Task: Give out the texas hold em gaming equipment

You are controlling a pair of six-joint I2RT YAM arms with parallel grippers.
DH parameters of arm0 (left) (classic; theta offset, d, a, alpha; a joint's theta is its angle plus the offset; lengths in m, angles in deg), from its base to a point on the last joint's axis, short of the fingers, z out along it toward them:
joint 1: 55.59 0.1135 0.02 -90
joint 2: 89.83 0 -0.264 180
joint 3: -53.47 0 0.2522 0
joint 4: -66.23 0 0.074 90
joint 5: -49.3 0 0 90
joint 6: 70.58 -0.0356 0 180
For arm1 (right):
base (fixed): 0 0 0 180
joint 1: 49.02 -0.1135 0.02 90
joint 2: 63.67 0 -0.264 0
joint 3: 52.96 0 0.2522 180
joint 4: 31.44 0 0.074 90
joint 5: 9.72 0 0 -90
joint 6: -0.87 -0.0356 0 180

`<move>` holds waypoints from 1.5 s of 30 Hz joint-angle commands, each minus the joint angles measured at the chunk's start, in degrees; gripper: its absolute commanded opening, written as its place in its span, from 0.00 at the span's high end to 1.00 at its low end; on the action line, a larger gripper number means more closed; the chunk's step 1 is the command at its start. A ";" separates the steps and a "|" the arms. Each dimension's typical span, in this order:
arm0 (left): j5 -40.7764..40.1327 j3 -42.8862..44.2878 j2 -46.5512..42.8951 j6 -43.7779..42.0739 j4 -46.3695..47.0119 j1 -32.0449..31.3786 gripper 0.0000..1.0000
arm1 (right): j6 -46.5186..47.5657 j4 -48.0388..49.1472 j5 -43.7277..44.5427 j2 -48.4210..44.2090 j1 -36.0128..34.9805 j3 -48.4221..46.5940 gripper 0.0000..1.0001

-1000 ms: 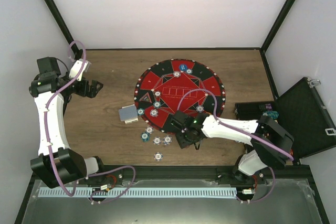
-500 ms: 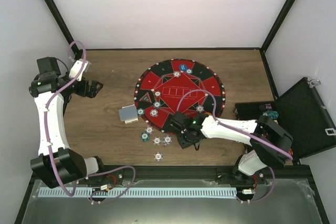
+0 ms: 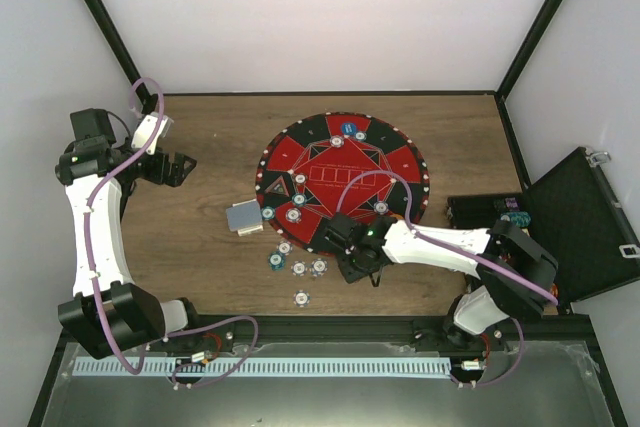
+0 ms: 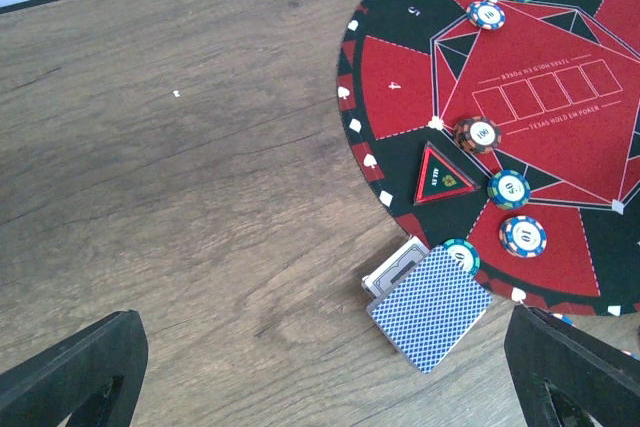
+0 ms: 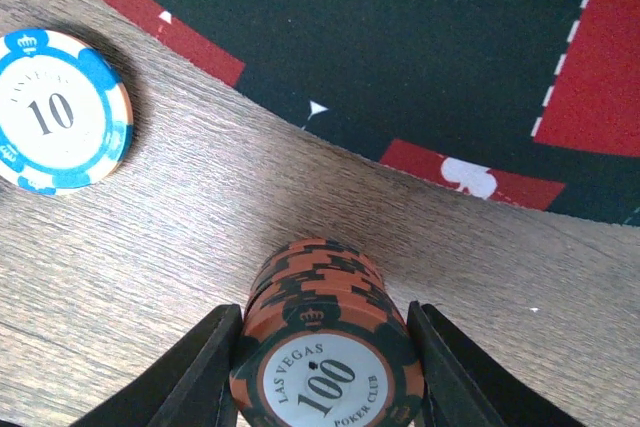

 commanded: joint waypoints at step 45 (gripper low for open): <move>2.85 0.64 2.57 -0.23 0.64 0.33 0.00 | 18.40 -1.69 4.66 36.86 38.37 -58.00 0.82</move>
